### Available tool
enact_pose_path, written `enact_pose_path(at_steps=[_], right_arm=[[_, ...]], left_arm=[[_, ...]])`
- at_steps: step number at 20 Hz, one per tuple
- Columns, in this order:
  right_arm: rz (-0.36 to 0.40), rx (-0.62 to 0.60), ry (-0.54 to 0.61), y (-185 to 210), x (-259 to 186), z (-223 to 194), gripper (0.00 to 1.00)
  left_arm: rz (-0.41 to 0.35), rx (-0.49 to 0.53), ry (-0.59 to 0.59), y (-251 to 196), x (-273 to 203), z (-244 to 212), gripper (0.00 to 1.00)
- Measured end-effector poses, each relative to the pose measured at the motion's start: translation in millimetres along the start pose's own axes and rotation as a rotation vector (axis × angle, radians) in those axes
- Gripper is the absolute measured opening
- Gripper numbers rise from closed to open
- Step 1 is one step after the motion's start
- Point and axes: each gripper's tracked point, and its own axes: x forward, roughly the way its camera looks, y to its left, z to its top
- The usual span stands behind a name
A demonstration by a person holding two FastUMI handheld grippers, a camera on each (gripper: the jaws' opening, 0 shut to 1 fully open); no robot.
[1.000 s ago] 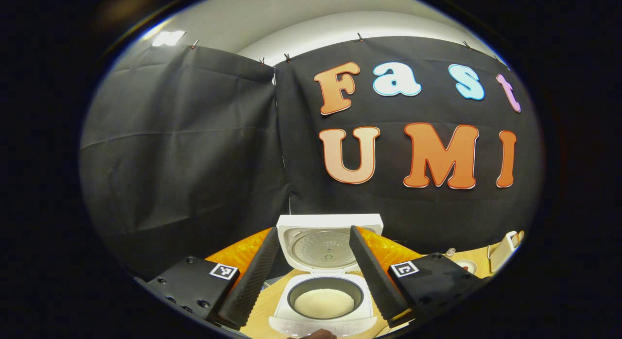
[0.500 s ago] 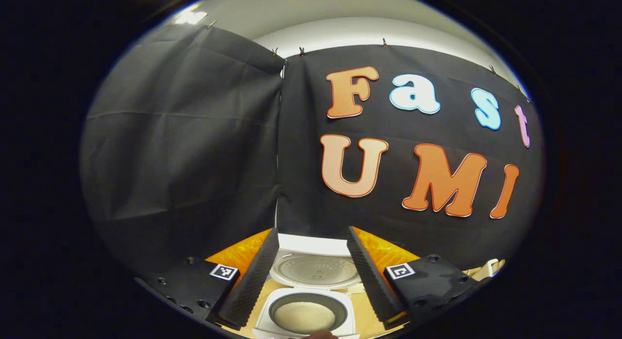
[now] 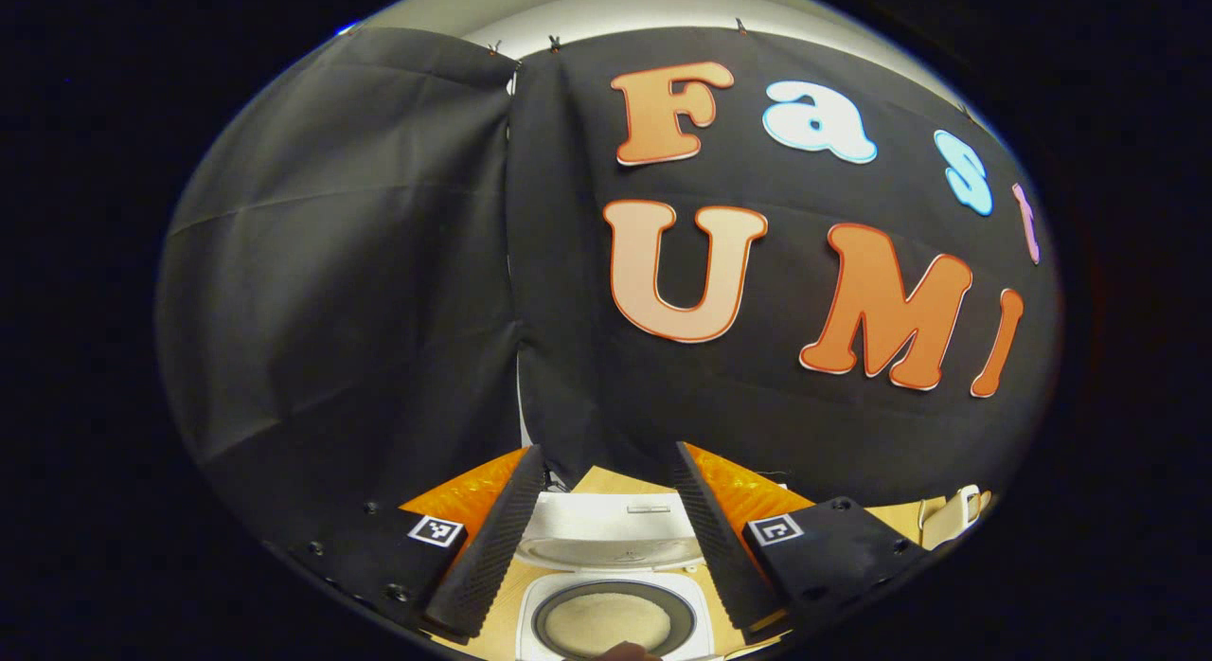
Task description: Close the left gripper, press the button to open the rice cooker; take a wooden spoon from the chopstick holder with the right hand, scoop a spoonful of rice and pour it into the rice cooker, then put the wooden spoon back into the chopstick holder.
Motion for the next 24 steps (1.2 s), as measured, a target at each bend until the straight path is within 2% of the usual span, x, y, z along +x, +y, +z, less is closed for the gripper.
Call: enact_pose_path(at_steps=[4,6,10,14,16,18,19,21,22,24], right_arm=[[-0.003,-0.043,-0.042,5,-22,18,0.88],[-0.006,-0.049,-0.05,5,-31,20,0.87],[-0.025,-0.085,-0.059,-5,-40,24,0.87],[-0.004,-0.107,-0.058,1,-38,26,0.87],[0.018,-0.122,-0.051,9,-32,26,0.87],[0.044,-0.139,-0.055,19,-27,31,0.87],[0.061,-0.143,-0.059,26,-24,33,0.87],[0.095,-0.146,-0.062,37,-19,34,0.88],[0.111,-0.151,-0.06,43,-18,34,0.88],[0.131,-0.169,-0.053,50,-13,30,0.87]], left_arm=[[-0.003,0.023,0.145,-12,40,-35,0.94],[0.006,0.073,0.179,-18,52,-37,0.96],[-0.03,0.075,0.355,-25,42,-64,0.94],[-0.045,-0.007,0.601,-31,9,-116,0.95],[-0.015,0.002,0.699,-20,-11,-135,0.95],[-0.019,0.022,0.741,-19,-20,-151,1.0],[-0.018,0.027,0.771,-18,-25,-162,0.96],[-0.015,0.026,0.844,-19,-40,-186,0.96],[-0.01,0.03,0.882,-20,-49,-200,0.99],[0.002,0.039,0.947,-20,-60,-230,0.96]])
